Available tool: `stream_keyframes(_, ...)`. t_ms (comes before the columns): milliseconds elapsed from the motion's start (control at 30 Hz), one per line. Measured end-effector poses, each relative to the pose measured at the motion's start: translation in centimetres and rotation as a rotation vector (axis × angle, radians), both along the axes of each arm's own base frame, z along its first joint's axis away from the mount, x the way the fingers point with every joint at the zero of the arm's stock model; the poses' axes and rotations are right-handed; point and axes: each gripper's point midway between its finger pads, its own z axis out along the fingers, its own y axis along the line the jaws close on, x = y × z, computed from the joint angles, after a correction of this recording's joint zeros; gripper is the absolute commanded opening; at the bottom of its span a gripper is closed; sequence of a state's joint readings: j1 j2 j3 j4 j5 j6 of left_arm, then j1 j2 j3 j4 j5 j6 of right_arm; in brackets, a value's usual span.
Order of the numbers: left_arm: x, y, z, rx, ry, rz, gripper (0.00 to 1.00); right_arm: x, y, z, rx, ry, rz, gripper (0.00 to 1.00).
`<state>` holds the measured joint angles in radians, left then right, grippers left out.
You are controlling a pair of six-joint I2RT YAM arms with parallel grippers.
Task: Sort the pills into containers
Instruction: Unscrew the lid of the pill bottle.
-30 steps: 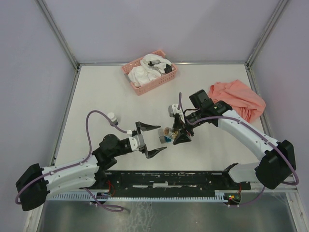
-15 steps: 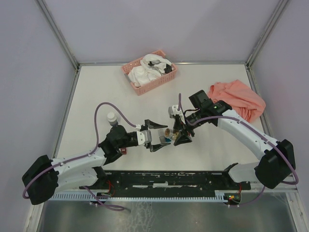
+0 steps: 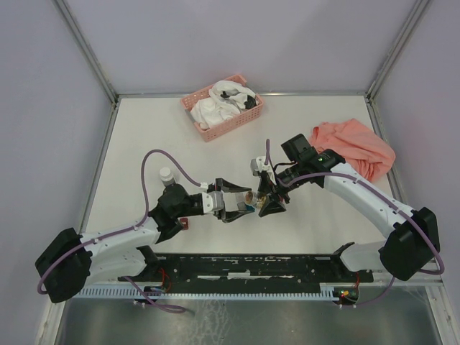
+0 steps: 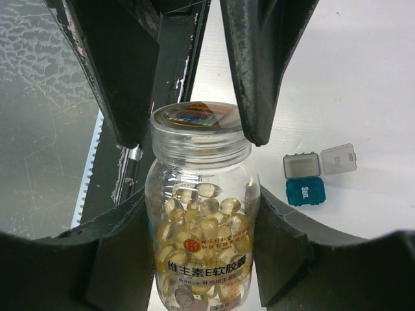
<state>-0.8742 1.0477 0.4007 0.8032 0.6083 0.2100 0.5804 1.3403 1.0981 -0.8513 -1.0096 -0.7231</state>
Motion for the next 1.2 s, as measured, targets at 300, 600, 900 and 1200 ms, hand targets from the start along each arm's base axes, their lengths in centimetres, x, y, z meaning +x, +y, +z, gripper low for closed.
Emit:
stream_keyframes(300,-0.05,-0.27,-0.03,-0.009,0.013,-0.017,0.57,-0.27,-0.17,-0.07,-0.009,0.014,0.001,0.02)
stream_keyframes(600,0.15,-0.4,-0.03,-0.009,0.024,-0.018,0.52,-0.39,-0.24,-0.1,-0.013,0.021,0.001,0.02)
stream_keyframes(900,0.24,-0.33,-0.06,-0.01,0.037,-0.016,0.58,-0.4,-0.23,-0.08,-0.012,0.021,0.001,0.02)
stream_keyframes(1200,0.53,-0.11,-0.01,-0.009,0.063,-0.019,0.55,-0.25,-0.14,0.17,-0.006,0.01,0.004,0.02)
